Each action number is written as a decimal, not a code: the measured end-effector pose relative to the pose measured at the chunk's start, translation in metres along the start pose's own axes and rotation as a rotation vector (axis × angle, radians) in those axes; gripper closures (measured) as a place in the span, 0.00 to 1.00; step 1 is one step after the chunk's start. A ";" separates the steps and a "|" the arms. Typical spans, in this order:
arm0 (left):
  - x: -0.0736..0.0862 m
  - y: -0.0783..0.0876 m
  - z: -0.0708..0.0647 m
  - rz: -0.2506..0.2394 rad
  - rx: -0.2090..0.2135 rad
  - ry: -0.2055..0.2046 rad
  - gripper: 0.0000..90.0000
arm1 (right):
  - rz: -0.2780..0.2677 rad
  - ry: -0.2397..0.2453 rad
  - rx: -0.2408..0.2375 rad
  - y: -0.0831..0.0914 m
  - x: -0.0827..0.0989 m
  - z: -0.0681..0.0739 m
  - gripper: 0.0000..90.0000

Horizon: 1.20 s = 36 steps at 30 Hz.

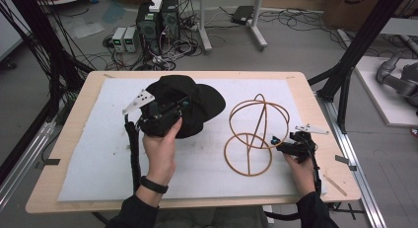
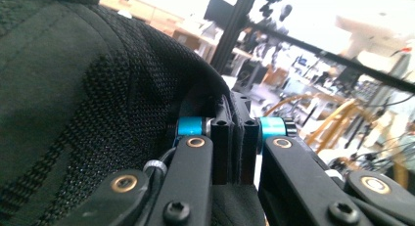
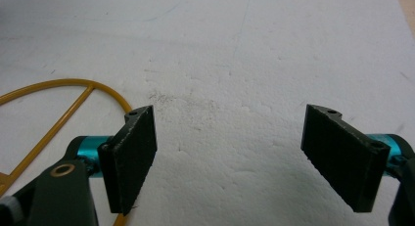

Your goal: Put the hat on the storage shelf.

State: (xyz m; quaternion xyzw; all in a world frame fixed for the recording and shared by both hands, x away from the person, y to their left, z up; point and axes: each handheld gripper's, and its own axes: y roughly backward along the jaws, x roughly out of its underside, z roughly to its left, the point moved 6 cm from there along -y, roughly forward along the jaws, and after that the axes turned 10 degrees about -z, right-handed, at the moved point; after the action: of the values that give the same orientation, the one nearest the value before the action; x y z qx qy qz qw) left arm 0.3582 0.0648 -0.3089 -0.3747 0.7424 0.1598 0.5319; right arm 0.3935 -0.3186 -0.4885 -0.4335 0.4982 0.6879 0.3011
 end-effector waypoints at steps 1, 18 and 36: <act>-0.005 0.000 -0.004 -0.007 0.011 0.002 0.98 | 0.000 0.000 0.000 0.000 0.000 0.000 0.23; -0.058 -0.027 -0.102 -0.055 0.234 -0.041 0.98 | -0.002 -0.005 0.001 0.000 0.000 -0.001 0.23; 0.015 -0.085 -0.171 0.094 0.342 -0.120 0.98 | -0.155 -0.114 0.151 0.026 -0.012 -0.034 0.23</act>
State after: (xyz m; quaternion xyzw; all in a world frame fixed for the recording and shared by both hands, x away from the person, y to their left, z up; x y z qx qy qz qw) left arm 0.3030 -0.1060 -0.2433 -0.2336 0.7425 0.0781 0.6228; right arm 0.3872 -0.3593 -0.4710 -0.4071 0.4955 0.6467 0.4130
